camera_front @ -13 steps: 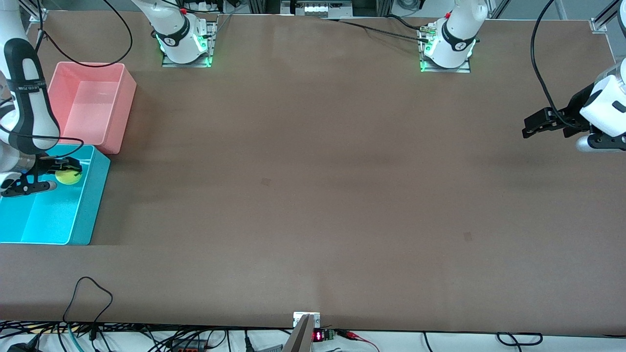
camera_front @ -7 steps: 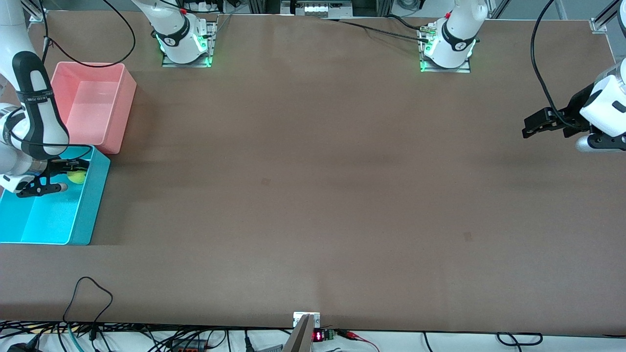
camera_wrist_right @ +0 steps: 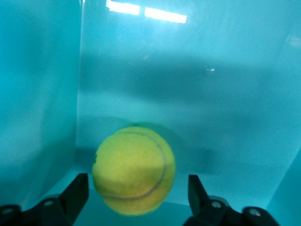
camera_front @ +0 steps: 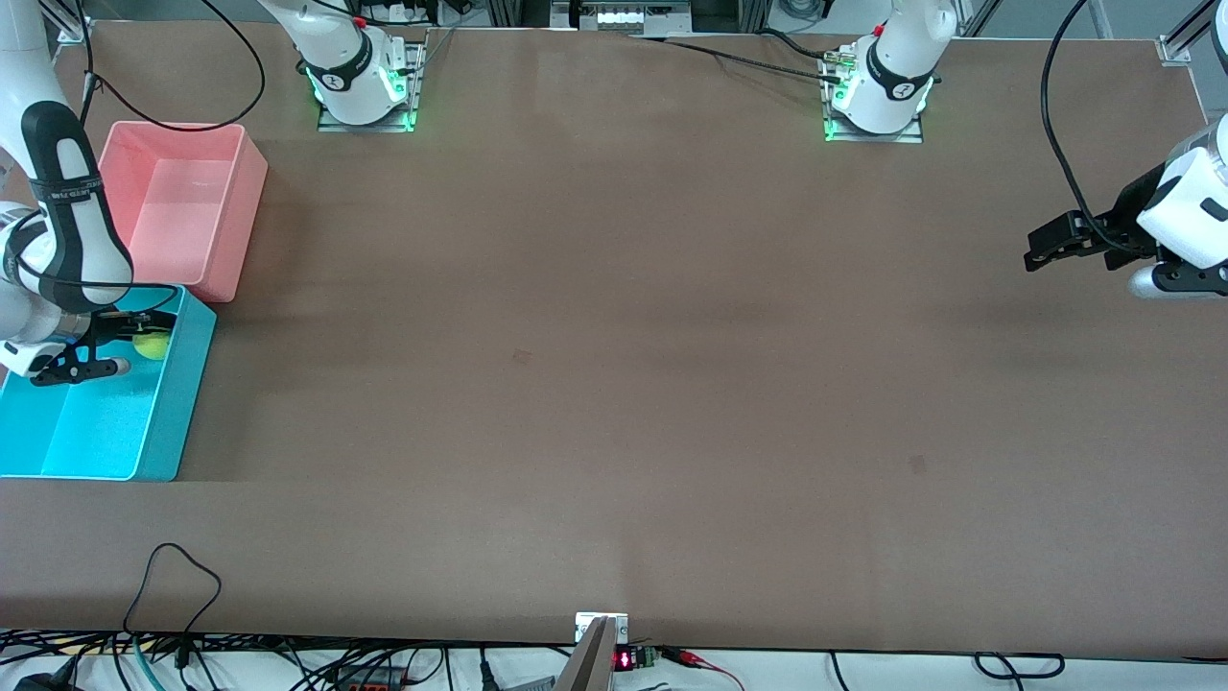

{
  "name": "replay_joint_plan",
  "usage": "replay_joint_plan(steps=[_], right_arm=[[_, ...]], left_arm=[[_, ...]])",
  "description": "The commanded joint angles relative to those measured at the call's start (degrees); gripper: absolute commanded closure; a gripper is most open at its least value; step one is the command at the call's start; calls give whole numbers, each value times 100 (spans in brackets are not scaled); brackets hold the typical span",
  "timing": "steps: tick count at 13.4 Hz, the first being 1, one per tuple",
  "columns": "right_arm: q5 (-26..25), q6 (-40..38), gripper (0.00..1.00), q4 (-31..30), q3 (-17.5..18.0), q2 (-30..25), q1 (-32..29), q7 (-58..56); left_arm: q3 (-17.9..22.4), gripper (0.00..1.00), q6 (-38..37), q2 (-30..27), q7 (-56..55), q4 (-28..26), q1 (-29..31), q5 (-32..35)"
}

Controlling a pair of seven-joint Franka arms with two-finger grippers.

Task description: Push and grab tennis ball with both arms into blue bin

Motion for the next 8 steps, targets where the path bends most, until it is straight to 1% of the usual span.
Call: replay_joint_plan(steps=[1, 3, 4, 6, 8], right_arm=[[72, -67, 0, 6, 58, -424, 1, -3], [63, -163, 0, 15, 110, -793, 28, -12], [72, -346, 0, 59, 223, -1021, 28, -12], [81, -646, 0, 147, 312, -1487, 71, -12], [81, -997, 0, 261, 435, -1926, 255, 6]], left_arm=[[-19, 0, -73, -31, 28, 34, -20, 119], [-19, 0, -73, -31, 36, 34, -20, 119], [-19, 0, -73, -22, 28, 34, -20, 119], [-19, 0, -73, -22, 36, 34, -20, 119], [-28, 0, -73, -31, 36, 43, -20, 119]])
